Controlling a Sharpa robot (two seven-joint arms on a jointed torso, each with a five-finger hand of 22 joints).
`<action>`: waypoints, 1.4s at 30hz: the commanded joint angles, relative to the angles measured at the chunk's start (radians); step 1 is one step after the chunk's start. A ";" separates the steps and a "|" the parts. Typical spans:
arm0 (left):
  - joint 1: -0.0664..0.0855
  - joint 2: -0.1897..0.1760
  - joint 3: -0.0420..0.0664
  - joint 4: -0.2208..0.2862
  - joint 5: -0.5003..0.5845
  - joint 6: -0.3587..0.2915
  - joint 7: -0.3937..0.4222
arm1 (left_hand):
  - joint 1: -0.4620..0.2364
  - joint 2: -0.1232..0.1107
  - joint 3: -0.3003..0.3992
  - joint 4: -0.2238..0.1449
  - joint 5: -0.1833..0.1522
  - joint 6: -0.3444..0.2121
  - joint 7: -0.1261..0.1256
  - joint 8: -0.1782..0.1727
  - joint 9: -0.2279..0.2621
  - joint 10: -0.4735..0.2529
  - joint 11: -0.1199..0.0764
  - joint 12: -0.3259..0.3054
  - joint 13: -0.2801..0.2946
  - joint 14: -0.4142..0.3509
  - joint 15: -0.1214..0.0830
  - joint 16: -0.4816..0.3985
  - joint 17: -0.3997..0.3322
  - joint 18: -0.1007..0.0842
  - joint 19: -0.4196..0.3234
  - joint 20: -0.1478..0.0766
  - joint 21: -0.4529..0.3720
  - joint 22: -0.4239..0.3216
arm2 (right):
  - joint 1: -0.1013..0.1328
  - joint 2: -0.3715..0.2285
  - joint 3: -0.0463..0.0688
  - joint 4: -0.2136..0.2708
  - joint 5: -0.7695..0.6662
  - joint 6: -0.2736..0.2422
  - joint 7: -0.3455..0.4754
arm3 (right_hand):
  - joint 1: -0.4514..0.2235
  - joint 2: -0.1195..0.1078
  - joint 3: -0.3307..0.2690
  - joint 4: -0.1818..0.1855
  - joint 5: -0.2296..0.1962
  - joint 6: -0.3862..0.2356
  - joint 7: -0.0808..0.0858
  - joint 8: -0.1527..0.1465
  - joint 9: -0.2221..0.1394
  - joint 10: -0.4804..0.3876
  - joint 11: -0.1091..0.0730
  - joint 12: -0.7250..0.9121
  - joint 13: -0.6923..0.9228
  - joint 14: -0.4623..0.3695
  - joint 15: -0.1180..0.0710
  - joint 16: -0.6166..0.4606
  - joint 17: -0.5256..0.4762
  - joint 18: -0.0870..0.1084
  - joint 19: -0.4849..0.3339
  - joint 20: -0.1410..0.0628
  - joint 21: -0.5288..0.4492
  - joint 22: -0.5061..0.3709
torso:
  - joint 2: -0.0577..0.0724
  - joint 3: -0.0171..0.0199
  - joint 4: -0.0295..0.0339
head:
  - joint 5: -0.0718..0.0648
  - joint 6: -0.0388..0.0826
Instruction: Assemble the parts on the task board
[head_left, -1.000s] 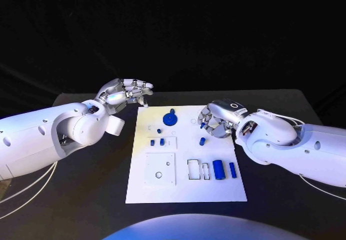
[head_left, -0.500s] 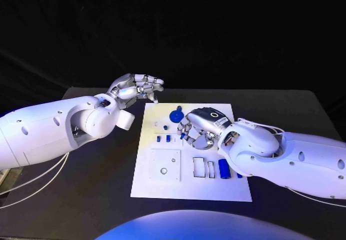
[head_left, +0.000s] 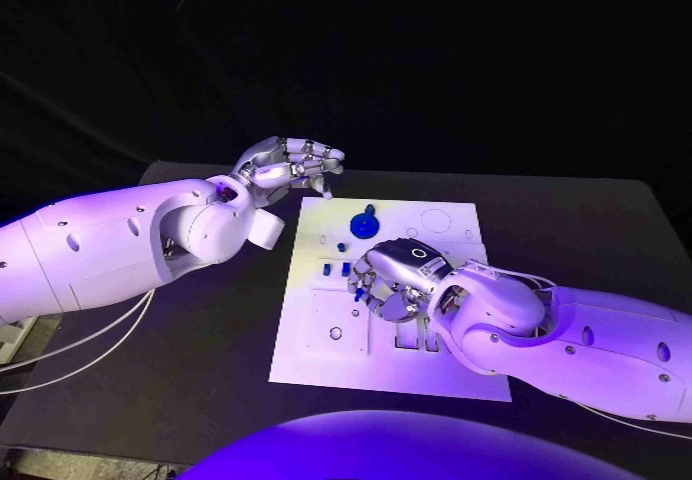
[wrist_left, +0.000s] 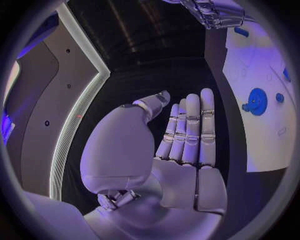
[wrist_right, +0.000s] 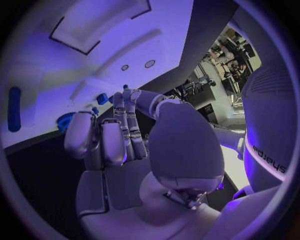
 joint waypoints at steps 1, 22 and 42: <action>0.001 0.003 0.001 0.001 -0.001 0.015 0.004 | 0.004 0.002 -0.005 0.000 -0.003 -0.010 0.000 0.006 0.001 -0.009 0.002 -0.004 -0.001 -0.007 0.001 -0.006 -0.002 0.012 -0.003 0.005 -0.006 -0.002 | -0.007 0.005 -0.001 0.000 -0.014 0.019 0.007 | 0.003 0.017 0.007 0.001 0.006 0.004 0.003 0.002 0.002 0.017 -0.009 0.001 0.001 0.036 -0.007 0.002 -0.001 -0.010 -0.002 -0.004 -0.002 -0.002 | 0.001 0.0006 0.0002 | 0.008 0.000; 0.001 0.005 0.001 0.004 -0.001 0.019 0.001 | 0.004 0.003 -0.006 -0.001 -0.003 -0.011 0.000 0.007 0.002 -0.010 0.002 -0.003 -0.001 -0.005 0.001 -0.005 -0.001 0.013 -0.002 0.005 -0.006 -0.002 | -0.029 0.017 -0.006 -0.027 -0.017 0.036 -0.007 | 0.001 0.017 0.009 0.002 0.005 0.002 0.004 0.002 0.003 0.017 -0.008 0.000 0.001 0.036 -0.007 0.002 -0.002 -0.010 -0.002 -0.003 -0.002 -0.001 | 0.000 -0.0004 0.0008 | -0.006 0.000; 0.001 0.003 0.001 0.005 -0.001 0.022 -0.001 | 0.004 0.003 -0.006 -0.001 -0.003 -0.012 0.000 0.007 0.002 -0.011 0.002 -0.003 -0.001 -0.005 0.001 -0.004 -0.001 0.013 -0.001 0.005 -0.006 -0.002 | -0.040 0.030 -0.008 -0.042 -0.019 0.054 -0.013 | 0.000 0.018 0.010 0.002 0.005 0.001 0.004 0.002 0.003 0.016 -0.008 0.000 0.001 0.036 -0.007 0.002 -0.003 -0.010 -0.002 -0.003 -0.002 -0.001 | 0.001 0.0006 0.0005 | 0.000 0.000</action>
